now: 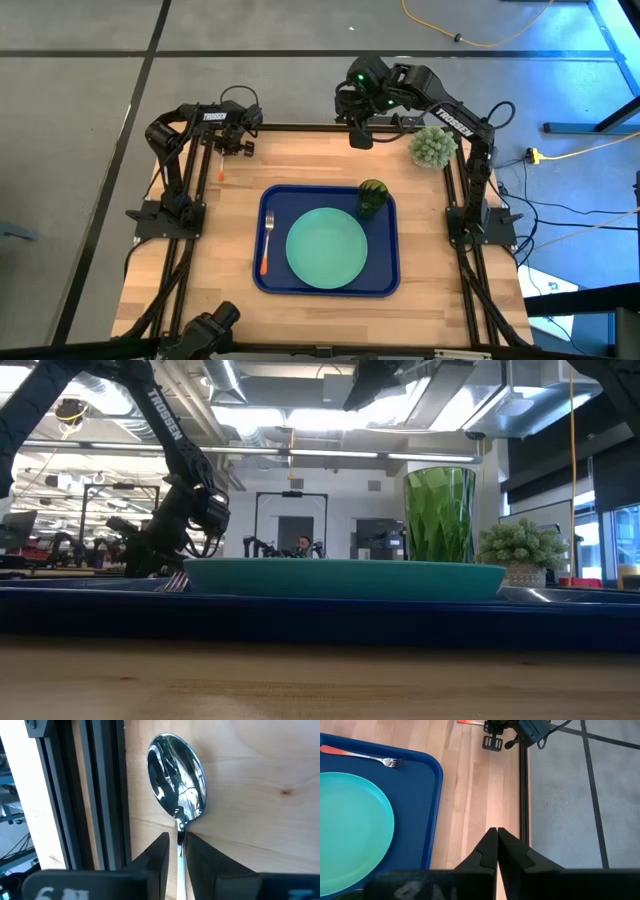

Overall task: Pick and place plate/cup/fork/spoon on tray
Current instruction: Put the orange spoon on the blue tray

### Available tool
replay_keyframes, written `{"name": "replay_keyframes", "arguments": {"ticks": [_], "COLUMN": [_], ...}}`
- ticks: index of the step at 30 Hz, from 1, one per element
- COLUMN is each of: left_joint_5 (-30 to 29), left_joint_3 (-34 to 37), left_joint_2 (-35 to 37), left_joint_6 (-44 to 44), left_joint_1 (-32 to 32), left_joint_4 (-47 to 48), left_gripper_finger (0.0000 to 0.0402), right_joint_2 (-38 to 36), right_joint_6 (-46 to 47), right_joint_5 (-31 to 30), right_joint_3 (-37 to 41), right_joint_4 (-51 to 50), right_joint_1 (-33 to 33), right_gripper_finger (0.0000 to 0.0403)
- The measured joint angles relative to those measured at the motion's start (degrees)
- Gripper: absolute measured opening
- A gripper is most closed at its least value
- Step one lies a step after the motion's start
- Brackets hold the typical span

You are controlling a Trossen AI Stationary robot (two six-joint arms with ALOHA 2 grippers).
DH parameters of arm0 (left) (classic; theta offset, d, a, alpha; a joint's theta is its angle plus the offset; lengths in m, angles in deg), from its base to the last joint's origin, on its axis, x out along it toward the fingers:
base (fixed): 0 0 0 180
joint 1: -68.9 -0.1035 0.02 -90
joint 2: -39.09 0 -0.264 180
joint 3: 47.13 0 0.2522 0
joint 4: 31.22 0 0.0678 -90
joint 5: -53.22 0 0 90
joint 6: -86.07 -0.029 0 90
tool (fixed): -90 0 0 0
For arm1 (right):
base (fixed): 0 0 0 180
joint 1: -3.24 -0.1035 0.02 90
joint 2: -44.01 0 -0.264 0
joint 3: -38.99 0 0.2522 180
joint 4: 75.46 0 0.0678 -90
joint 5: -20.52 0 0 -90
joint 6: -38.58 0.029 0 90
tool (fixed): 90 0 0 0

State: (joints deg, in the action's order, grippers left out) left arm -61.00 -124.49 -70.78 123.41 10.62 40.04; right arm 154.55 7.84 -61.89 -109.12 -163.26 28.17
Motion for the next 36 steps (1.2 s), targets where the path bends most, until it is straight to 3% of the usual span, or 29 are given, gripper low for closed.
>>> {"name": "replay_keyframes", "arguments": {"ticks": [7,22,36], "left_joint_5": [0.3,3.7,3.9], "left_joint_3": [0.1,0.1,0.1], "left_joint_2": [-0.1,1.1,9.7], "left_joint_6": [-0.4,-6.0,-6.1], "left_joint_1": [0.2,0.4,3.7], "left_joint_4": [0.4,3.3,6.2], "left_gripper_finger": [0.0006,0.0,0.0], "right_joint_2": [0.0,0.0,0.0], "right_joint_6": [0.0,0.0,0.0], "right_joint_5": [0.0,0.0,0.0], "right_joint_3": [0.0,0.0,0.0], "right_joint_4": [0.0,0.0,0.0], "right_joint_1": [0.0,0.0,0.0], "right_gripper_finger": [0.0012,0.0012,0.0012]}}
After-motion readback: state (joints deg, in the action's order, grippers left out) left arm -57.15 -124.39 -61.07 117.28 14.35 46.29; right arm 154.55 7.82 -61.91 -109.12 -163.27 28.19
